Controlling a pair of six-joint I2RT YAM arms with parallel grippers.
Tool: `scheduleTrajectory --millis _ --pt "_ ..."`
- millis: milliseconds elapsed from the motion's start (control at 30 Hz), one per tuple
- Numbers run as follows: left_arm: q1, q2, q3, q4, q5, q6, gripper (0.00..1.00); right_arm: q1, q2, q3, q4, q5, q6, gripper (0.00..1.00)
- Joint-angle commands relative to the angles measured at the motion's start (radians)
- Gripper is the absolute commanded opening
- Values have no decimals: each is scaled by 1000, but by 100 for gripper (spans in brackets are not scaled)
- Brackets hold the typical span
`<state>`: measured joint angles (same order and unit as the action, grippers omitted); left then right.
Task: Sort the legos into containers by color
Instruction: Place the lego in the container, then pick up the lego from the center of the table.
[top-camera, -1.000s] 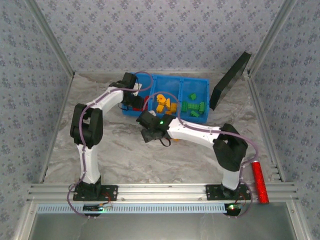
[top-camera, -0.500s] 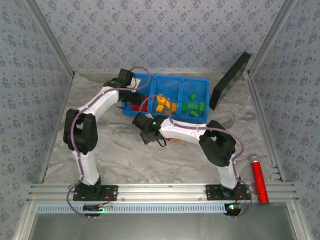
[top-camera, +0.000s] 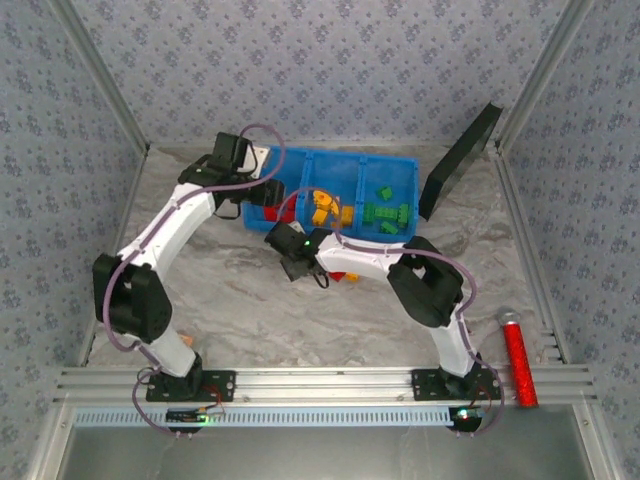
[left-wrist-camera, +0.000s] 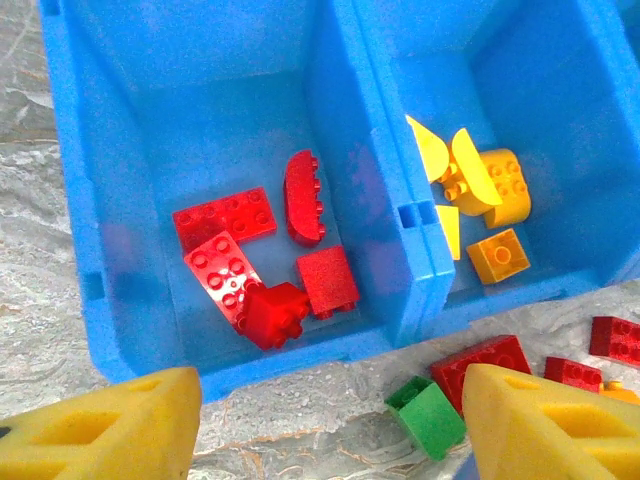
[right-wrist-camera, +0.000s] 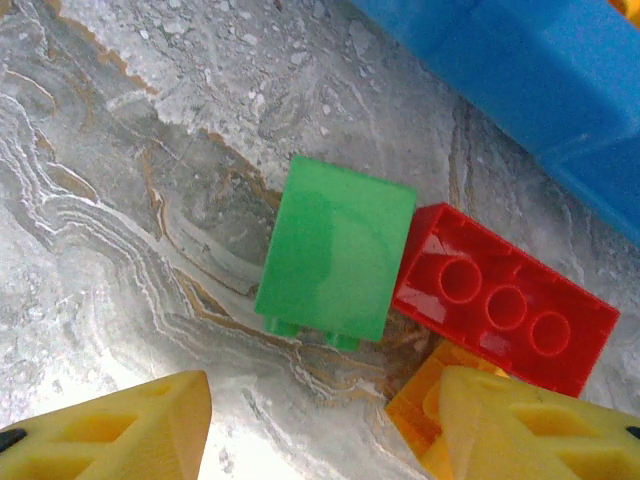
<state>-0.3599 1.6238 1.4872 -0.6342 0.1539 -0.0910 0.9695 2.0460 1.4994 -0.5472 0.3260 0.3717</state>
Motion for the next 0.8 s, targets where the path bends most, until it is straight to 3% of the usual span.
scheduleTrajectory --millis 0,600,767 --pt "4 -61 -14 -32 18 -13 71 -14 37 35 16 14 -24 63" --pt "4 -179 -59 -77 -4 -17 73 -34 114 101 52 -19 -65 53" --pt "4 -186 -61 -82 -12 -11 73 -32 142 123 38 -28 -67 42"
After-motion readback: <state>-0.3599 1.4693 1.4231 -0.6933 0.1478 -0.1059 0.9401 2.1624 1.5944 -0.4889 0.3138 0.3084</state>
